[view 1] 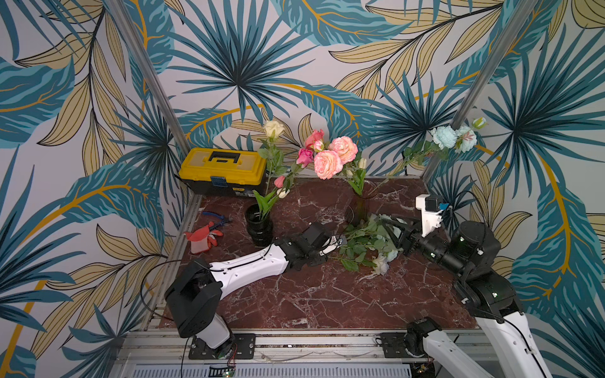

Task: Pick out blue flowers from the vase
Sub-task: Place the flower at the center of the board.

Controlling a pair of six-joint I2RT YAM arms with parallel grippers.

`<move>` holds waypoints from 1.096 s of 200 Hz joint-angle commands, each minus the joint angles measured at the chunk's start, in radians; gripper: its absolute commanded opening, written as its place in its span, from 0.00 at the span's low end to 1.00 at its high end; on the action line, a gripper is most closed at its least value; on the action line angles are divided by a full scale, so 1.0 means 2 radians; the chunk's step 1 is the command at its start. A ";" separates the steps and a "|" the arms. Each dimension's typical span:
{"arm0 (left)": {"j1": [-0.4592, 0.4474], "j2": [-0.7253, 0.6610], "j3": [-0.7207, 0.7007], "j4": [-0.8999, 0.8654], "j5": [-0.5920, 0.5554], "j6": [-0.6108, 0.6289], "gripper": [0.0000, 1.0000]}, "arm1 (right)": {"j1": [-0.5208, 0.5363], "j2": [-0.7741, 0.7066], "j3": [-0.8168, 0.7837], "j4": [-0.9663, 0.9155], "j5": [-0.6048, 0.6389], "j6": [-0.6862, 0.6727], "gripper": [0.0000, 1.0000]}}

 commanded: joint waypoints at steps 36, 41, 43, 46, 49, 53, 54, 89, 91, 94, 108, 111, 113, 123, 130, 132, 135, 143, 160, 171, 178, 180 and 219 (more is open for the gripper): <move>-0.008 0.075 0.061 -0.021 -0.038 0.040 0.00 | -0.007 0.038 -0.012 0.028 0.017 -0.004 0.45; -0.008 0.082 0.064 -0.022 -0.039 0.043 0.00 | -0.010 0.041 -0.013 0.030 0.017 -0.004 0.45; -0.008 0.084 0.066 -0.022 -0.040 0.043 0.00 | -0.011 0.043 -0.014 0.032 0.017 -0.004 0.45; -0.008 0.088 0.068 -0.023 -0.041 0.044 0.00 | -0.013 0.045 -0.015 0.033 0.017 -0.004 0.45; -0.008 0.093 0.071 -0.022 -0.042 0.044 0.00 | -0.016 0.047 -0.016 0.035 0.015 -0.003 0.45; -0.007 0.098 0.074 -0.023 -0.042 0.046 0.00 | -0.020 0.048 -0.017 0.038 0.011 0.000 0.45; -0.007 0.099 0.074 -0.023 -0.041 0.046 0.00 | -0.021 0.049 -0.018 0.039 0.010 0.001 0.45; -0.003 0.142 0.107 -0.026 -0.032 0.049 0.00 | -0.063 0.059 -0.036 0.070 -0.021 0.024 0.45; -0.003 0.144 0.108 -0.025 -0.031 0.049 0.00 | -0.065 0.058 -0.036 0.071 -0.023 0.025 0.45; -0.002 0.148 0.110 -0.026 -0.030 0.049 0.00 | -0.068 0.058 -0.037 0.073 -0.025 0.027 0.45; -0.001 0.160 0.120 -0.028 -0.030 0.051 0.00 | -0.078 0.060 -0.039 0.075 -0.034 0.029 0.45; -0.001 0.163 0.120 -0.029 -0.030 0.051 0.00 | -0.081 0.060 -0.038 0.074 -0.035 0.029 0.45; -0.001 0.163 0.121 -0.029 -0.030 0.051 0.00 | -0.082 0.061 -0.038 0.074 -0.035 0.028 0.45; 0.001 0.170 0.123 -0.029 -0.028 0.052 0.00 | -0.087 0.062 -0.037 0.073 -0.039 0.028 0.45; 0.004 0.174 0.126 -0.029 -0.026 0.052 0.02 | -0.090 0.062 -0.038 0.073 -0.041 0.028 0.45; 0.004 0.174 0.126 -0.028 -0.025 0.052 0.03 | -0.091 0.062 -0.037 0.073 -0.042 0.029 0.45; 0.004 0.176 0.127 -0.029 -0.025 0.052 0.04 | -0.092 0.062 -0.038 0.073 -0.043 0.028 0.45; 0.005 0.179 0.129 -0.029 -0.027 0.051 0.09 | -0.096 0.063 -0.038 0.072 -0.047 0.028 0.45; 0.007 0.182 0.128 -0.029 -0.027 0.046 0.18 | -0.100 0.065 -0.040 0.075 -0.048 0.029 0.45; 0.010 0.181 0.126 -0.029 -0.026 0.041 0.25 | -0.102 0.065 -0.042 0.077 -0.046 0.031 0.45; 0.011 0.180 0.125 -0.028 -0.026 0.038 0.28 | -0.102 0.063 -0.044 0.079 -0.044 0.032 0.45; 0.011 0.180 0.124 -0.028 -0.026 0.037 0.29 | -0.103 0.063 -0.045 0.080 -0.044 0.032 0.45; 0.016 0.164 0.110 -0.028 -0.020 0.022 0.36 | -0.144 0.066 -0.084 0.145 -0.092 0.083 0.45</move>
